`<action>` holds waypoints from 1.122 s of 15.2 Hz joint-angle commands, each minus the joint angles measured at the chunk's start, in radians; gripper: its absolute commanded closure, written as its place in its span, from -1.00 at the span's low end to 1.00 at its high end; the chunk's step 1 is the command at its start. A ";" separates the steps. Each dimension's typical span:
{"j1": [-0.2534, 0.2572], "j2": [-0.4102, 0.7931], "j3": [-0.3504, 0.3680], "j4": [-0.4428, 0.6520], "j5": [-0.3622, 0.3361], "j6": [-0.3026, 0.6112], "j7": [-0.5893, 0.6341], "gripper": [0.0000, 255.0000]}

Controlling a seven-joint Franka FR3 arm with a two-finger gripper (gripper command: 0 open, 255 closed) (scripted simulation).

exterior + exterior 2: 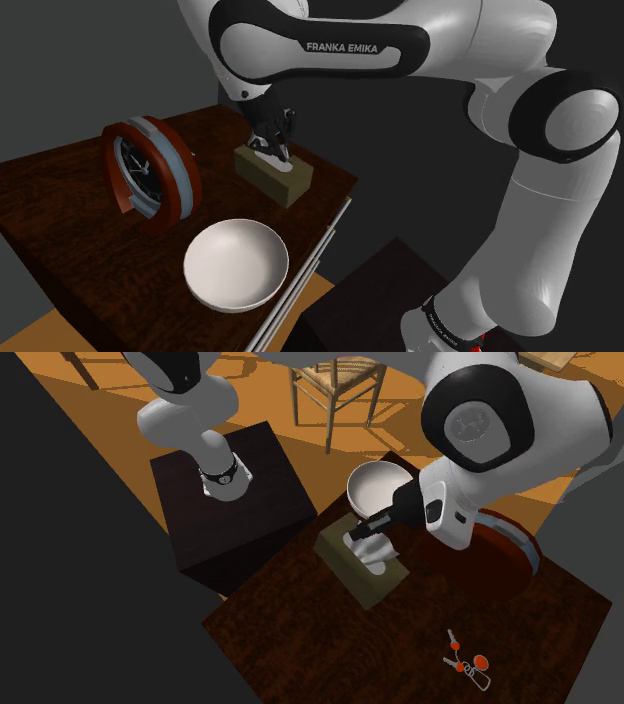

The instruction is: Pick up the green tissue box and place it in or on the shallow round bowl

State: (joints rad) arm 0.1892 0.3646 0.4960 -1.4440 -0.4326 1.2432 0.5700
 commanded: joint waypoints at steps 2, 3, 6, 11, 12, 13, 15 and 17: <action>0.006 0.000 0.001 0.042 -0.003 -0.040 -0.012 1.00; 0.009 0.001 0.001 0.057 -0.004 -0.054 -0.015 1.00; 0.017 0.005 0.001 0.103 -0.010 -0.094 -0.027 1.00; 0.034 0.019 0.000 0.191 -0.024 -0.166 -0.047 1.00; 0.036 0.020 0.000 0.196 -0.025 -0.170 -0.048 1.00; 0.048 0.014 0.008 0.195 -0.015 -0.180 -0.028 1.00; 0.075 0.005 0.022 0.197 0.005 -0.203 0.012 1.00; 0.103 0.001 0.037 0.207 0.024 -0.228 0.054 1.00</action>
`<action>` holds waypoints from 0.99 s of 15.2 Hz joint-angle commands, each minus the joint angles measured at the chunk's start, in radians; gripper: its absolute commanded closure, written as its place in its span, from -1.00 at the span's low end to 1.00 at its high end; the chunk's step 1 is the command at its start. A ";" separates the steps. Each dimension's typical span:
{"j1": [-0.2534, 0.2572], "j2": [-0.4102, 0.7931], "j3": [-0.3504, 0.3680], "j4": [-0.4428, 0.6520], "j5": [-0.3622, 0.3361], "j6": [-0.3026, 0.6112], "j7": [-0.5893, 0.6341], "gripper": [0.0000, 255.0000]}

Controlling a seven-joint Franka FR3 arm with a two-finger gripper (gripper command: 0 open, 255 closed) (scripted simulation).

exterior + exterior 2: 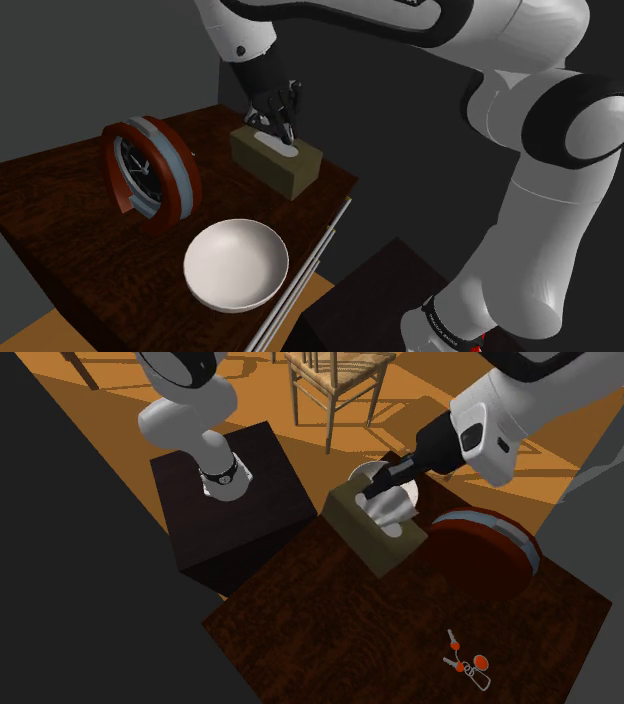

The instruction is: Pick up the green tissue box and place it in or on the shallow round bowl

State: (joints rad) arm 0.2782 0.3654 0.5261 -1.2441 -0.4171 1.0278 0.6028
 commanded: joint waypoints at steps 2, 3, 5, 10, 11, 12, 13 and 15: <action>0.046 0.001 0.021 0.023 0.025 -0.038 0.064 1.00; 0.062 0.004 0.027 0.034 0.034 -0.052 0.086 1.00; 0.098 0.012 0.041 0.062 0.049 -0.081 0.132 1.00; 0.205 0.061 0.070 0.169 0.078 -0.163 0.255 1.00; 0.230 0.075 0.074 0.198 0.081 -0.182 0.280 1.00; 0.256 0.091 0.078 0.230 0.084 -0.201 0.304 1.00; 0.247 0.081 0.079 0.200 0.091 -0.181 0.306 1.00; 0.230 0.064 0.081 0.144 0.103 -0.143 0.309 1.00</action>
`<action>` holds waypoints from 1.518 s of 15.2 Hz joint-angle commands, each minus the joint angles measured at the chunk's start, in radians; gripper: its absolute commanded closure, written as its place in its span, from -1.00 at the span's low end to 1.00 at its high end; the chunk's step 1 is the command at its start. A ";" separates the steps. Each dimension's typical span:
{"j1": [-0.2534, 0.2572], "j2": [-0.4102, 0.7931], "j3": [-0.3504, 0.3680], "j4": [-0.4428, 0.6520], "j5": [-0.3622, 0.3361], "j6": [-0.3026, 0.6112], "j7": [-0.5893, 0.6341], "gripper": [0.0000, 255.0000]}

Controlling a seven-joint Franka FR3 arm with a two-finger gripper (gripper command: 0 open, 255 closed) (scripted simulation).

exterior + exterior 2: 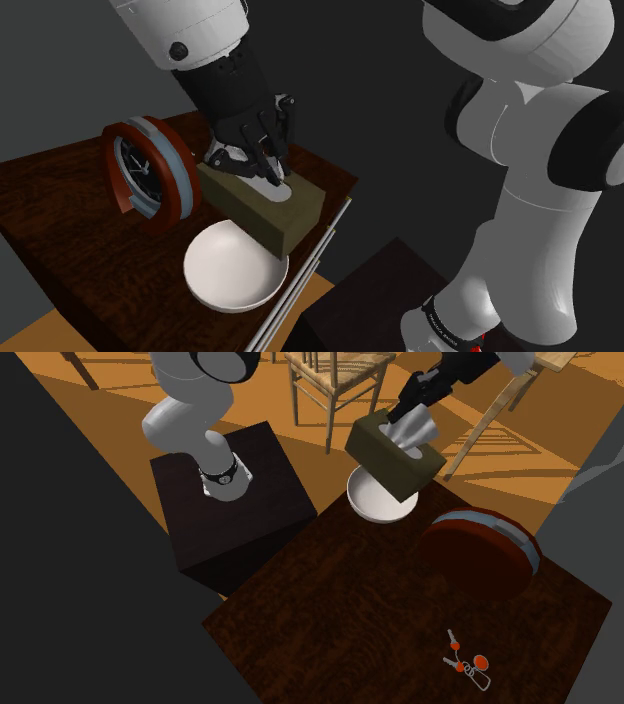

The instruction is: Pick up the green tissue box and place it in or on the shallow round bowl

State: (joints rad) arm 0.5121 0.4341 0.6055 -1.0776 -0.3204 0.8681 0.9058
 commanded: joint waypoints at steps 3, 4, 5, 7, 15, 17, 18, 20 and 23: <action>-0.024 -0.026 0.003 -0.096 0.020 0.071 0.010 1.00; -0.030 -0.032 0.003 -0.119 0.024 0.087 0.011 1.00; -0.036 -0.037 0.003 -0.140 0.028 0.104 0.012 1.00; -0.045 -0.046 0.003 -0.181 0.034 0.136 0.014 1.00; -0.073 -0.067 0.002 -0.320 0.048 0.255 0.023 1.00; -0.077 -0.069 0.002 -0.350 0.050 0.282 0.026 1.00; -0.079 -0.070 0.001 -0.364 0.050 0.296 0.027 1.00; -0.083 -0.070 0.001 -0.390 0.051 0.320 0.030 1.00; -0.083 -0.070 0.001 -0.390 0.051 0.320 0.030 1.00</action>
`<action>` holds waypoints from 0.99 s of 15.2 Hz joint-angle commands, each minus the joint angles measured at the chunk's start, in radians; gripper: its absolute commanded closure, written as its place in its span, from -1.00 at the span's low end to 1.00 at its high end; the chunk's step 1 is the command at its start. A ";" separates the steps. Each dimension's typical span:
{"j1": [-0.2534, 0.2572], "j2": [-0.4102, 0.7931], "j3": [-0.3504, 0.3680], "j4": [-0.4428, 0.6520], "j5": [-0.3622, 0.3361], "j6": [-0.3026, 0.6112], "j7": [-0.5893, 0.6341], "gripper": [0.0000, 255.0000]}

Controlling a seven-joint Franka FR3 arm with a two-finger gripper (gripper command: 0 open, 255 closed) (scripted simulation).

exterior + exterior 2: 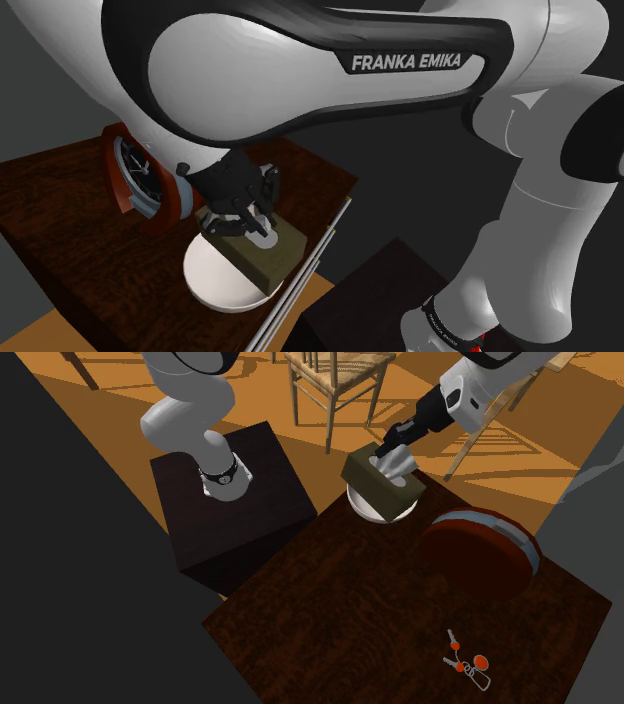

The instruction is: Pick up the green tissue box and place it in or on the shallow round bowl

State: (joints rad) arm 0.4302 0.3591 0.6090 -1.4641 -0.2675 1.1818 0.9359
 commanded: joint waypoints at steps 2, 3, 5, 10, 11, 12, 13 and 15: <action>-0.002 0.005 -0.002 -0.003 -0.002 0.007 0.000 1.00; -0.002 0.005 -0.002 -0.003 -0.002 0.007 0.000 1.00; -0.004 0.003 -0.002 -0.009 -0.001 0.010 -0.001 -1.00; -0.002 0.005 -0.002 -0.003 -0.002 0.007 0.000 -1.00; 0.017 0.035 -0.002 0.065 -0.014 -0.036 0.005 -1.00; 0.039 0.067 -0.003 0.138 -0.027 -0.081 0.009 -1.00; 0.064 0.103 -0.005 0.218 -0.042 -0.128 0.012 -1.00; 0.088 0.133 -0.009 0.288 -0.056 -0.168 0.013 -1.00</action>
State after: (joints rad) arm 0.5009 0.4691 0.6024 -1.2261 -0.3134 1.0425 0.9466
